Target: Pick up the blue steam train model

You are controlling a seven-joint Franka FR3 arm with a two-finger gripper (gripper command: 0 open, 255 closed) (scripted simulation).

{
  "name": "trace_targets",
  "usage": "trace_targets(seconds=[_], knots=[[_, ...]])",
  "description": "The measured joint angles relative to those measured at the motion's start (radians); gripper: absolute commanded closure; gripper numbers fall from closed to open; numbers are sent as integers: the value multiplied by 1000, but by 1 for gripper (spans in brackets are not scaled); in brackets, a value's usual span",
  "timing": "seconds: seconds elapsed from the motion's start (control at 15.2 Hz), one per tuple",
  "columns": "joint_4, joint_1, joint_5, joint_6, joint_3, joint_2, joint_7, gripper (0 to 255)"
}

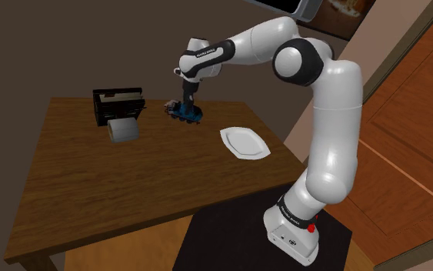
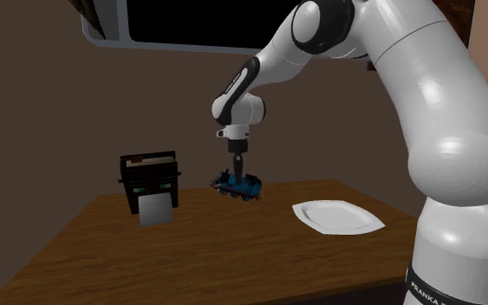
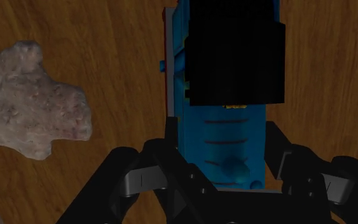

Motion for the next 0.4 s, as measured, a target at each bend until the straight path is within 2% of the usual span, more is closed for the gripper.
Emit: trace_targets(seconds=[0.4], knots=[[13, 1, -6, -55, -4, -41, 3, 255]])
